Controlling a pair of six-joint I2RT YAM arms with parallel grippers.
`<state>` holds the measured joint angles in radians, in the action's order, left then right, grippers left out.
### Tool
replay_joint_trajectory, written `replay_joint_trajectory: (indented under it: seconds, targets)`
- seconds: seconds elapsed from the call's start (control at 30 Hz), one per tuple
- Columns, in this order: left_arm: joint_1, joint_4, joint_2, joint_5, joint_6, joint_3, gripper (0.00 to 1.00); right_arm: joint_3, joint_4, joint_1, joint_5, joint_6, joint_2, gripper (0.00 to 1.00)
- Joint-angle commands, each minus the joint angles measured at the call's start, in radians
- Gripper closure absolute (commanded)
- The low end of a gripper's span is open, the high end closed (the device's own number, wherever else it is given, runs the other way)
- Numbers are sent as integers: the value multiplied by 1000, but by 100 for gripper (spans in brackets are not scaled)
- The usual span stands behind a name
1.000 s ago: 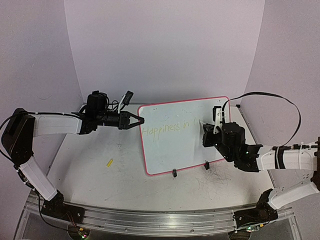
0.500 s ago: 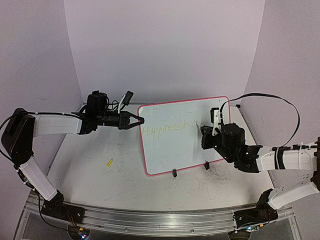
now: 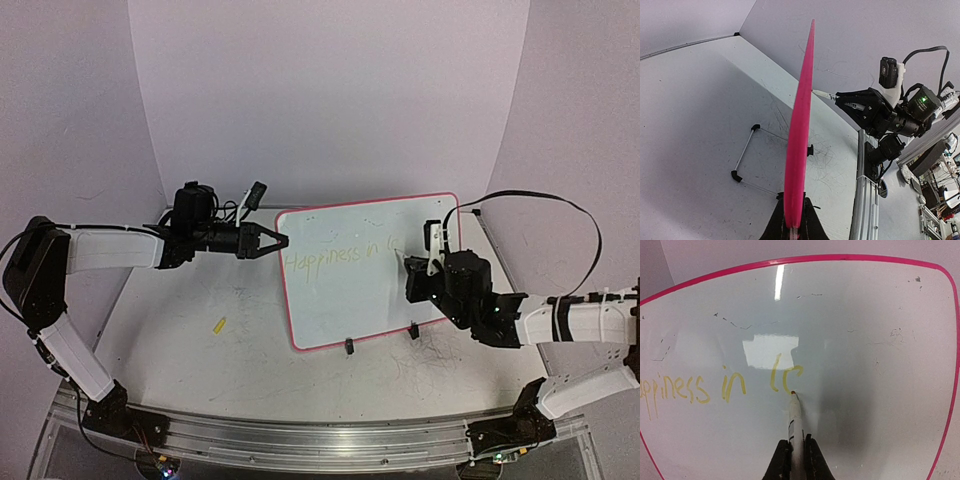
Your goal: Write a sentence on the whiteboard
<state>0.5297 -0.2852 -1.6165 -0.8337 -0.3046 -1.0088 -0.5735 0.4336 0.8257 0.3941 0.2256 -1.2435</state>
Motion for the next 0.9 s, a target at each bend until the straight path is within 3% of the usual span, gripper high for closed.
replay_joint_trajectory:
  seconds: [0.0,0.87]
  targets:
    - [7,55,19,33,40,-29,100,-34,37,-2,60,-15,-29,100]
    - [8,58,20,30,41,-31,100,-76,70,-4,90,-61,-60,100]
